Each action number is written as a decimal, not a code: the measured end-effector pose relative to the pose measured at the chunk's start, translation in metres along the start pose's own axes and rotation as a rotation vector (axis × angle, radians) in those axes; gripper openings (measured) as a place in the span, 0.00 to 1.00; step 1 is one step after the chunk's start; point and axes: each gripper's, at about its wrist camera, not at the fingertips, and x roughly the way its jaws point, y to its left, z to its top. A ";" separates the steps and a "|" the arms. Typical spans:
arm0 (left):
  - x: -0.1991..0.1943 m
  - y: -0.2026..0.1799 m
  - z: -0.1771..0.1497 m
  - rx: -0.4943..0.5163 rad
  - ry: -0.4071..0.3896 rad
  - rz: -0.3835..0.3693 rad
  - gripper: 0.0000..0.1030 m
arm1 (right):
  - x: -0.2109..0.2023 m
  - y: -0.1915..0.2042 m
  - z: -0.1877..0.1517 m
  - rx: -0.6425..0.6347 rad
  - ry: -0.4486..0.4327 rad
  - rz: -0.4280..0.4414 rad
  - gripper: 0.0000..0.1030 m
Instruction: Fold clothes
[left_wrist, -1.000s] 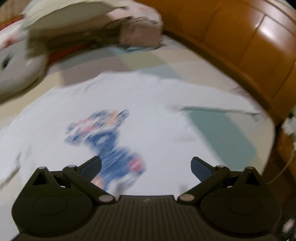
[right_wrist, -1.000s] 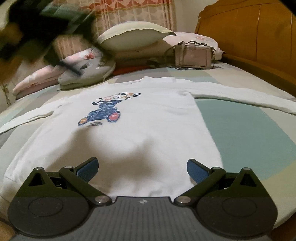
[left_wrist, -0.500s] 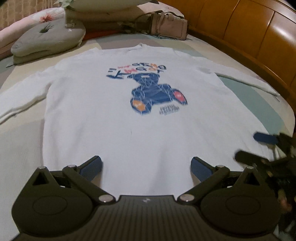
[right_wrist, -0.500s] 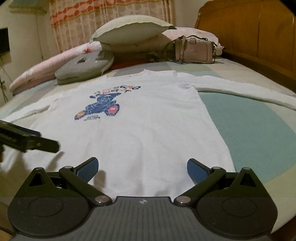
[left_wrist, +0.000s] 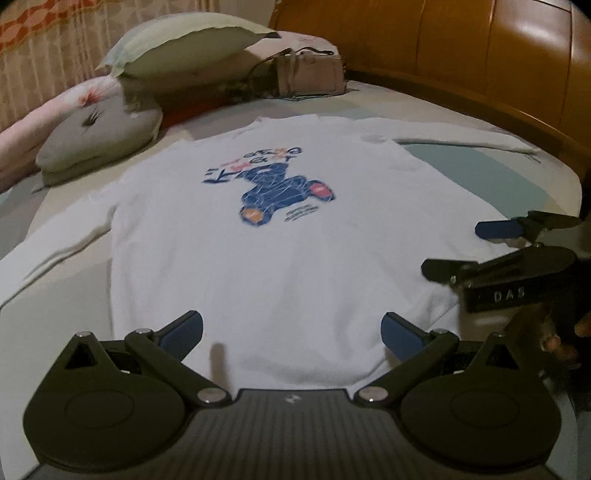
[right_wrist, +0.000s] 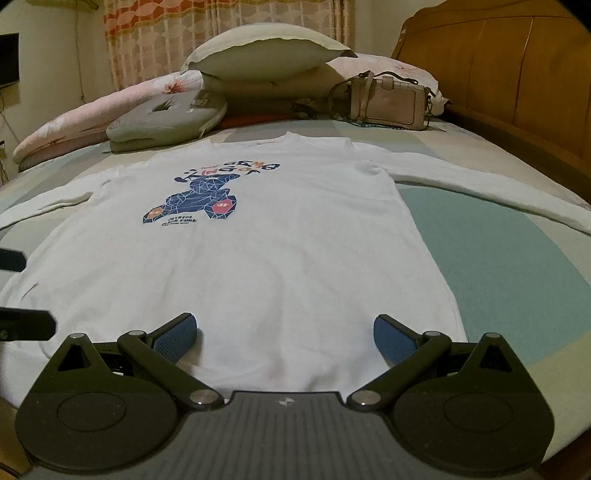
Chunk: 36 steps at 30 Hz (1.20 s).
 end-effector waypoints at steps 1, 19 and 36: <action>0.003 -0.002 0.000 -0.001 0.000 -0.001 0.99 | 0.000 0.000 0.000 0.001 0.001 0.003 1.00; -0.018 -0.009 -0.035 -0.051 -0.013 0.012 0.99 | -0.012 0.005 0.001 -0.017 -0.021 0.004 1.00; -0.033 0.009 -0.034 -0.100 0.052 0.025 0.99 | -0.009 0.011 -0.001 -0.085 0.061 0.035 1.00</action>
